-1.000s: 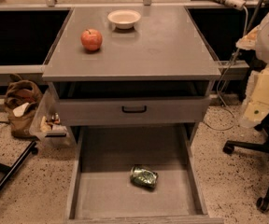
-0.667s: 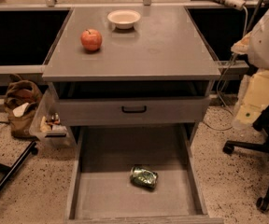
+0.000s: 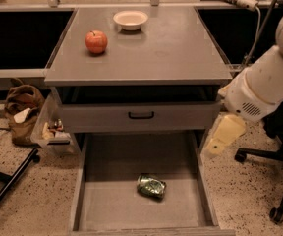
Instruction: Pick green can from middle drawer and place on counter
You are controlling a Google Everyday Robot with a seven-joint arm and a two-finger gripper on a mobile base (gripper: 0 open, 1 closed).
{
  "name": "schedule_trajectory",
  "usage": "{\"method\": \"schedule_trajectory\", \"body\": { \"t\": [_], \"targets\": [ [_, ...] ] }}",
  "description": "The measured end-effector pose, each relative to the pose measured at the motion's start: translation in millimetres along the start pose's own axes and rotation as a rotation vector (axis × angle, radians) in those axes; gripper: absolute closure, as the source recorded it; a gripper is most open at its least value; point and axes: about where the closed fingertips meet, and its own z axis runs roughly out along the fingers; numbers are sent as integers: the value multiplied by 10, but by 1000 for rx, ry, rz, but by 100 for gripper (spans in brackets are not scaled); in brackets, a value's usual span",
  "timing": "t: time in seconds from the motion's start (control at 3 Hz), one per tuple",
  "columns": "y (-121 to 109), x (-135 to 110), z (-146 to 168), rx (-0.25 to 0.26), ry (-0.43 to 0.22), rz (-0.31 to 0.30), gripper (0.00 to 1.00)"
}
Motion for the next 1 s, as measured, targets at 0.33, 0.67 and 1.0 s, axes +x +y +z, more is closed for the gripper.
{"method": "schedule_trajectory", "body": {
  "t": [0.33, 0.67, 1.0],
  "targets": [
    [-102, -66, 55, 43, -30, 1, 0],
    [-102, -66, 55, 43, -30, 1, 0],
    [-111, -17, 412, 18, -60, 31, 0]
  ]
}}
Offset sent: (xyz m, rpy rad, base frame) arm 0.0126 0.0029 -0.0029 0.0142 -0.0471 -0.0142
